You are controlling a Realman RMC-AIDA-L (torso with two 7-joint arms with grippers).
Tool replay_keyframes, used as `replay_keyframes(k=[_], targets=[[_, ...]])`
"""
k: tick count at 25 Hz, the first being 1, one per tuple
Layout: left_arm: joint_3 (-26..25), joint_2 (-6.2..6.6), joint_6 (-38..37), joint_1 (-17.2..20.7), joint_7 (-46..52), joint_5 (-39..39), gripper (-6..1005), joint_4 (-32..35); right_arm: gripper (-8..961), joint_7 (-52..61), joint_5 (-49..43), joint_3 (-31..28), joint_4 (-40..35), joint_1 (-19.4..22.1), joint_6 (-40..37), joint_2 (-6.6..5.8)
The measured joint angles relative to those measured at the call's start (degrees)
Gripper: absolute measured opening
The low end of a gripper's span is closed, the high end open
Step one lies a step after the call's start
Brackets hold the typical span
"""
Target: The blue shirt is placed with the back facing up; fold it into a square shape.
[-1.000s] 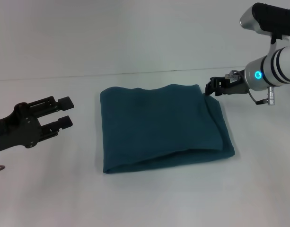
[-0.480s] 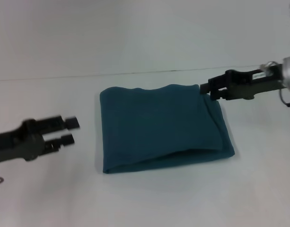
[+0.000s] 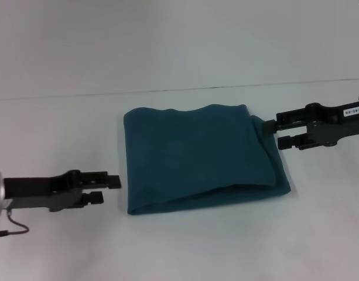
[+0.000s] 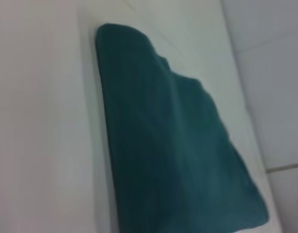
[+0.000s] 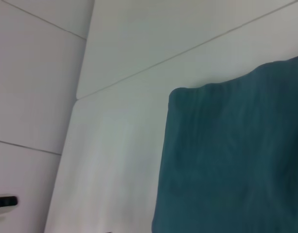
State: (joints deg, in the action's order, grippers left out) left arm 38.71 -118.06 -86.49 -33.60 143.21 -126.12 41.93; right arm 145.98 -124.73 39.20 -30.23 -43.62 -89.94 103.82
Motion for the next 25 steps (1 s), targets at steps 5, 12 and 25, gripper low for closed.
replay_keyframes(k=[5, 12, 25], targets=[[3.15, -0.06, 3.88, -1.45, 1.24, -0.48, 736, -0.02, 767, 0.00, 0.05, -0.67, -0.01, 0.03, -0.19, -0.23], [3.38, -0.52, 11.41, -3.57, 3.31, -0.93, 742, -3.70, 768, -0.02, 0.09, -0.76, -0.01, 0.00, 0.31, -0.27], [8.08, -1.98, 19.49, -6.97, 4.55, -1.55, 737, -9.45, 767, -0.06, 0.10, -1.39, -0.01, 0.44, 1.10, -0.29]])
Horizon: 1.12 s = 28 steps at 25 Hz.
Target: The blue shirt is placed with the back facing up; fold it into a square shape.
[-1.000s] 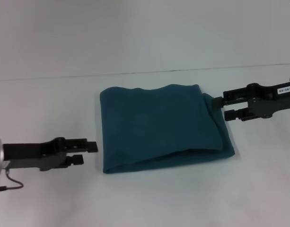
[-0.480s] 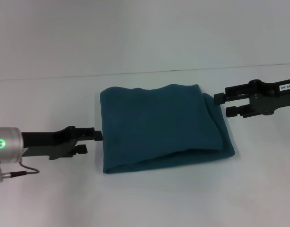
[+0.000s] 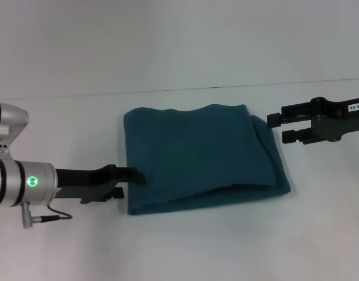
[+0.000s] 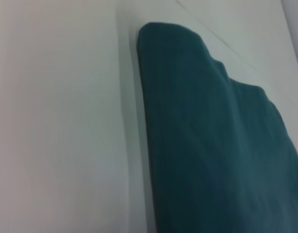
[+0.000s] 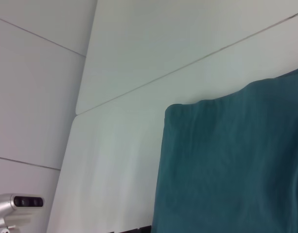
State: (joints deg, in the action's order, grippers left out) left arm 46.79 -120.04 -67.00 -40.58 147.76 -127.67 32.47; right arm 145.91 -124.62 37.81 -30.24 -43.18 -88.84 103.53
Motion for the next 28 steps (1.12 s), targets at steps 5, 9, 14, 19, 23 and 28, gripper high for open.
replay_keyframes(k=[5, 9, 14, 19, 23, 28], targets=[[1.84, -0.53, 1.79, -0.89, 0.50, -0.04, 731, -0.84, 767, -0.01, -0.01, -0.13, 0.00, 0.11, 0.04, 0.00], [3.34, -0.87, 3.29, -2.67, 0.51, -0.04, 726, -2.94, 766, -0.01, -0.01, -0.69, 0.00, 0.12, 0.12, 0.00], [4.21, -1.10, 3.82, -4.27, 0.39, -0.04, 719, -3.80, 765, -0.01, -0.01, -1.50, 0.03, 0.17, 0.13, 0.00], [4.29, -1.17, 3.67, -4.30, 0.47, -0.04, 541, -3.05, 765, -0.02, -0.01, -2.24, 0.09, 0.20, 0.07, 0.00], [4.93, -1.17, 3.81, -4.47, 0.49, -0.04, 432, -3.10, 764, -0.01, -0.01, -2.26, 0.12, 0.21, 0.04, 0.00], [4.98, -1.31, 3.89, -4.74, 0.58, -0.04, 324, -2.92, 763, -0.02, 0.05, -2.58, 0.07, 0.21, 0.02, 0.00]])
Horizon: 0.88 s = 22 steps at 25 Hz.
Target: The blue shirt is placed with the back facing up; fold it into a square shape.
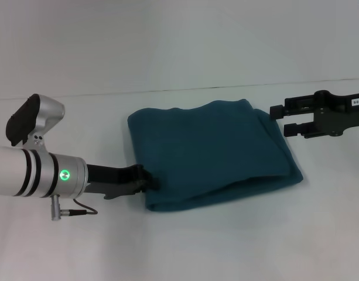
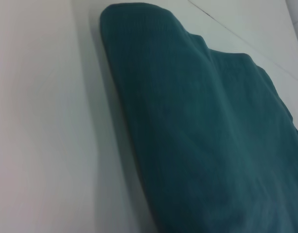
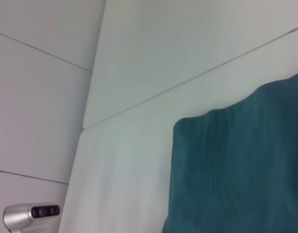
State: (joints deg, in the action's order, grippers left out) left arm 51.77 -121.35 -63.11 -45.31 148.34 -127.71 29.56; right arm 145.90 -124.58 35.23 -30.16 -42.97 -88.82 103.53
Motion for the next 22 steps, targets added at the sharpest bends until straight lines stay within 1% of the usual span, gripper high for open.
replay_keyframes(k=[6, 8, 10, 13, 18, 20, 22], targets=[[-0.01, -0.13, -0.38, -0.13, 0.02, 0.01, 195, 0.11, 763, 0.00, 0.03, -0.95, 0.07, 0.00, -0.03, 0.00], [-0.01, -0.21, -1.38, -0.02, 0.02, 0.02, 153, 0.50, 762, 0.00, 0.02, -1.03, 0.15, 0.06, -0.04, -0.01], [-0.01, -0.29, -3.36, 0.90, 0.03, 0.04, 119, 1.53, 762, 0.00, 0.02, -1.04, 0.16, 0.17, -0.05, -0.03], [-0.01, -0.32, -6.69, 3.34, 0.43, 0.02, 104, 4.43, 762, 0.00, -0.01, -1.04, 0.22, 0.29, -0.03, -0.09], [-0.16, -0.93, -11.77, 8.71, 1.59, 0.01, 102, 11.00, 761, 0.00, -0.05, -1.13, 0.31, 0.39, 0.06, -0.14], [-0.36, -0.84, -12.79, 10.44, 1.98, 0.01, 102, 12.68, 761, 0.00, -0.05, -1.14, 0.35, 0.40, 0.08, -0.15], [-0.58, -0.48, -13.41, 11.58, 2.25, -0.01, 101, 13.35, 761, 0.00, -0.06, -1.14, 0.37, 0.43, 0.09, -0.16]])
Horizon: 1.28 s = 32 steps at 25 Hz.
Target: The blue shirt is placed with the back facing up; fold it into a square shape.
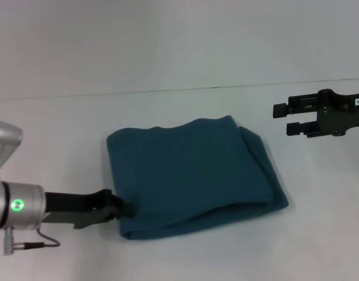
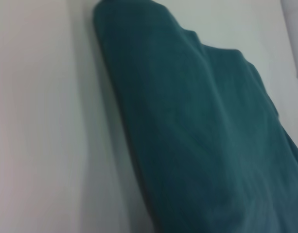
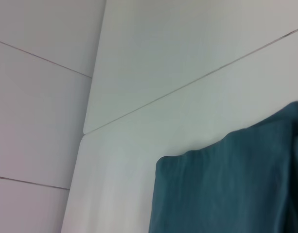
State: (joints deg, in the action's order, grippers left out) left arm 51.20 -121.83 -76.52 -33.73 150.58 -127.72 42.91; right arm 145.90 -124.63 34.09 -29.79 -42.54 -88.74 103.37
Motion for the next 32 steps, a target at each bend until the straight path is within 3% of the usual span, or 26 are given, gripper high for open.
replay_keyframes(k=[6, 19, 23, 29, 32], targets=[[-2.30, 0.71, -2.13, 1.97, -0.07, -1.30, 135, 1.11, 760, 0.00, 0.00, 0.00, 0.00, 0.26, 0.05, -0.02], [-10.18, 2.67, -7.56, 1.50, -2.84, -1.66, 209, 1.14, 760, 0.00, 0.10, 0.01, 0.00, 0.30, 0.05, -0.01], [-15.52, 2.81, -10.02, 2.46, -2.76, -0.32, 353, 2.29, 760, 0.00, 0.11, 0.01, -0.06, 0.30, -0.06, -0.01], [-15.97, 1.08, -12.94, 2.70, -5.17, 2.88, 578, 0.31, 761, -0.95, 0.10, 0.20, -0.17, 0.22, -0.10, 0.10], [-16.29, 0.61, -15.46, 3.61, -12.90, 6.56, 700, 1.16, 761, -8.70, -0.03, 0.50, -0.94, 0.07, -1.96, 0.60]])
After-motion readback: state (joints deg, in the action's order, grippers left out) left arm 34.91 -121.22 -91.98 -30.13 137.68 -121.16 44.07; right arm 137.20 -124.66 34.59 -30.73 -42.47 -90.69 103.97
